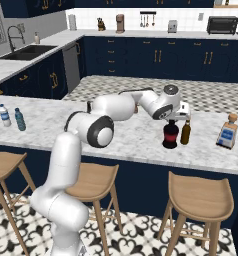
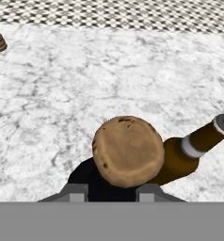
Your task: Move the plastic bottles in the middle to the plastics group, and the glass bottles in the middle to the glass group.
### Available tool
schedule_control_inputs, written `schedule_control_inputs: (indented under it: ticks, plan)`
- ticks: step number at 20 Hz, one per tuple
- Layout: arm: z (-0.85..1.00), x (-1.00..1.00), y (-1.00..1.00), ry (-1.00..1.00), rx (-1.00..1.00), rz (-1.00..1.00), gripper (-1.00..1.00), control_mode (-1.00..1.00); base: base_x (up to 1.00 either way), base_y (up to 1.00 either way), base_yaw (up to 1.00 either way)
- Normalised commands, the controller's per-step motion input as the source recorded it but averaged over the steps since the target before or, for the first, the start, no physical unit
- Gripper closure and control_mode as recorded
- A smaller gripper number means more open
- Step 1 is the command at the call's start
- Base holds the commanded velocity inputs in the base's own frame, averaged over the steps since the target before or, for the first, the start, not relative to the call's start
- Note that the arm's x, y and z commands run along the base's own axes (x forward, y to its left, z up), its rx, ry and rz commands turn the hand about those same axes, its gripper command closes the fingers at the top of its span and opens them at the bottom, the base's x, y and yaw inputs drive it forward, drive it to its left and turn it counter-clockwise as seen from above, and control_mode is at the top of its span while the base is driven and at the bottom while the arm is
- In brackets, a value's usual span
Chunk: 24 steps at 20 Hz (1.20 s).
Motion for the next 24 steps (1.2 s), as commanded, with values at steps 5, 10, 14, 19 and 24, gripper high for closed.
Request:
schedule_control_inputs:
  ticks: [5,10,14,19,24]
  plan:
    - [0.0,0.0,0.0,0.0,0.0,0.0,-1.0,-1.0,0.0,0.0,0.0]
    - [0.0,0.0,0.0,0.0,0.0,0.0,-1.0,-1.0,0.0,0.0,0.0]
    - [0.01,0.0,0.0,0.0,0.0,0.0,-1.0,-1.0,0.0,0.0,0.0]
    - [0.2,-0.08,0.06,-0.02,0.0,0.0,-1.0,-1.0,0.0,0.0,0.0]
    - [0.38,-0.26,0.02,-0.11,-0.03,0.0,-1.0,-1.0,0.0,0.0,0.0]
